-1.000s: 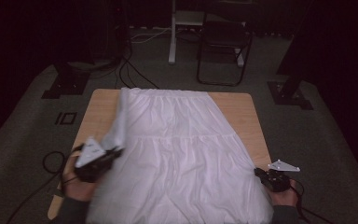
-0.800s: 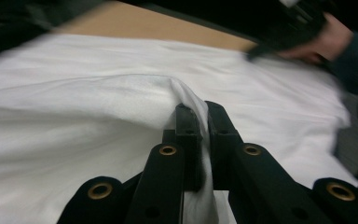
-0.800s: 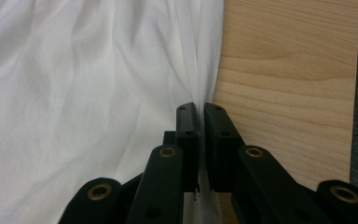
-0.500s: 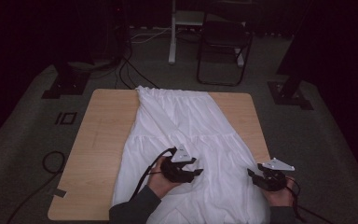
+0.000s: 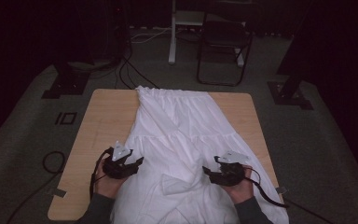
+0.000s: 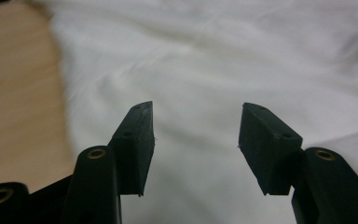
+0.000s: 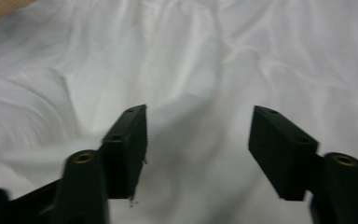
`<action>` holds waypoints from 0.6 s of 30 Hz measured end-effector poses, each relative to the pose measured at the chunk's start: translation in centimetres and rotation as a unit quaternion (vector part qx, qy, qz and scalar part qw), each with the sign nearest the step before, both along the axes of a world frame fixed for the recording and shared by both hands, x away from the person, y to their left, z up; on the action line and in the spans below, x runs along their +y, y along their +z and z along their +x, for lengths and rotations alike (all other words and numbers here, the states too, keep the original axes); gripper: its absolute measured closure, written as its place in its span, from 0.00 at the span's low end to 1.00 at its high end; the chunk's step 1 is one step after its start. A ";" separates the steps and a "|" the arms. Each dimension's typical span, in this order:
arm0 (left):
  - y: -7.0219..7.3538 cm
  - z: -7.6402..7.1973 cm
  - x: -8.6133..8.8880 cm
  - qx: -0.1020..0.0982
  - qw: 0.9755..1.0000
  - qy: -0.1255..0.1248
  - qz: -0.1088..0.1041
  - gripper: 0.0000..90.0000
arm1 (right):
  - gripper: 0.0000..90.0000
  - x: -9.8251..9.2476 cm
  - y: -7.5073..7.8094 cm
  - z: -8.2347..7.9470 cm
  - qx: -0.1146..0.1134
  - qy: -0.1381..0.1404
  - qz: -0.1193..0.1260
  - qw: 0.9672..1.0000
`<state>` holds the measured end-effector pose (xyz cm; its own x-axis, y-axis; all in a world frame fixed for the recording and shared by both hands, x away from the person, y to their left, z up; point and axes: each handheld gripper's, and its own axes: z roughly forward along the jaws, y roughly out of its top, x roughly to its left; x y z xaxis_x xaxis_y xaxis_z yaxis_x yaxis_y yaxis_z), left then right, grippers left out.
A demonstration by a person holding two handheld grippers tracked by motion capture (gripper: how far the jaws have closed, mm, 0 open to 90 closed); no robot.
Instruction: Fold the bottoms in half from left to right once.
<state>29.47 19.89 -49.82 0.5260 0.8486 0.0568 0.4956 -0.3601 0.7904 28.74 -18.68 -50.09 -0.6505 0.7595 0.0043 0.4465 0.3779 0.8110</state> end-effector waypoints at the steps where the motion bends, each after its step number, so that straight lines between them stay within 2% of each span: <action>1: -0.5 -0.1 0.5 0.006 1.000 0.010 0.010 0.49 | 0.28 0.8 -0.2 0.2 0.005 0.001 -0.003 1.000; 4: -2.2 -0.2 1.7 0.028 0.999 0.026 0.023 0.47 | 0.19 2.3 -0.8 0.7 0.014 0.001 -0.009 1.000; 5: -2.2 -0.2 1.7 0.028 0.999 0.026 0.023 0.46 | 0.19 2.3 -0.8 0.7 0.014 0.001 -0.009 1.000; 6: -3.0 -0.1 2.2 0.039 0.998 0.036 0.025 0.46 | 0.17 2.6 -1.1 0.9 0.021 0.000 -0.012 1.000; 7: -3.7 0.2 2.7 0.050 0.997 0.049 0.026 0.44 | 0.16 2.9 -1.8 1.2 0.043 -0.004 -0.021 0.999; 9: -4.6 0.6 3.2 0.067 0.996 0.058 0.013 0.43 | 0.18 2.9 -2.5 1.3 0.063 0.001 -0.020 0.998; 10: -4.7 0.7 3.2 0.069 0.996 0.061 0.011 0.43 | 0.23 2.9 -2.8 1.2 0.071 0.008 -0.025 0.997; 11: -4.7 0.7 3.2 0.069 0.996 0.061 0.011 0.43 | 0.33 2.8 -3.0 1.1 0.074 0.013 -0.025 0.997; 12: -5.1 1.0 3.2 0.079 0.995 0.058 0.005 0.43 | 0.56 2.7 -3.1 1.0 0.079 0.028 -0.027 0.996; 13: -5.2 1.2 3.2 0.085 0.995 0.052 0.000 0.45 | 0.73 2.6 -3.2 0.9 0.080 0.040 -0.028 0.996; 14: -5.4 1.5 3.2 0.093 0.995 0.043 -0.006 0.48 | 0.83 2.5 -3.1 0.9 0.080 0.046 -0.026 0.995; 15: -5.4 1.5 3.2 0.093 0.995 0.043 -0.006 0.52 | 0.92 2.3 -2.9 0.9 0.077 0.043 -0.021 0.996; 16: -5.5 1.7 3.1 0.098 0.995 0.024 -0.014 0.65 | 0.95 2.0 -2.6 0.8 0.072 0.040 -0.015 0.996; 18: -4.8 1.6 3.1 0.093 0.995 0.022 -0.029 0.96 | 0.97 1.4 -1.8 0.5 0.052 0.030 -0.008 0.998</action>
